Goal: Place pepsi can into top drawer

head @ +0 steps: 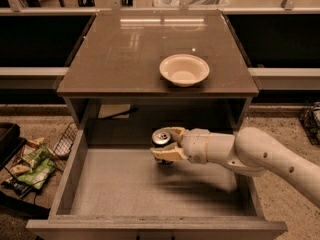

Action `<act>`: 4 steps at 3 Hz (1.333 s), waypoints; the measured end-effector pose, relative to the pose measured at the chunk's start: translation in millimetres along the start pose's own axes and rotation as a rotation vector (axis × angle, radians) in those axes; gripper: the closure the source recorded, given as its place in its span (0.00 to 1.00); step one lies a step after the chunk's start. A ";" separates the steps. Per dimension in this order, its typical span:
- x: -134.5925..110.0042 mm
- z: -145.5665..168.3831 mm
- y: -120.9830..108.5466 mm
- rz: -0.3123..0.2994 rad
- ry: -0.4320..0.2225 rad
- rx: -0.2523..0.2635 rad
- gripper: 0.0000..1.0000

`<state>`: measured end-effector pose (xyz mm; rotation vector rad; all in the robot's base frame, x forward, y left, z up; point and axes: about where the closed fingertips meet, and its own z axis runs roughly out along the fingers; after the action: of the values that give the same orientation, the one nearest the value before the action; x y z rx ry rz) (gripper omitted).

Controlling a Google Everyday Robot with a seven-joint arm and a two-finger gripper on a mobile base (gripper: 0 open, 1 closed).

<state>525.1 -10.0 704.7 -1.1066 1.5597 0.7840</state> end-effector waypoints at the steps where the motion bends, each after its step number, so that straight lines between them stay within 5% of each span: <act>1: 2.4 2.2 1.4 0.002 0.002 -0.007 0.85; 4: 0.7 6.8 4.7 0.000 0.000 -0.018 0.16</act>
Offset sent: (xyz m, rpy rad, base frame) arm -0.0006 0.0016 -0.0033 -0.0013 0.0049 0.0059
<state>523.2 -2.4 702.0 -1.1201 1.5557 0.7991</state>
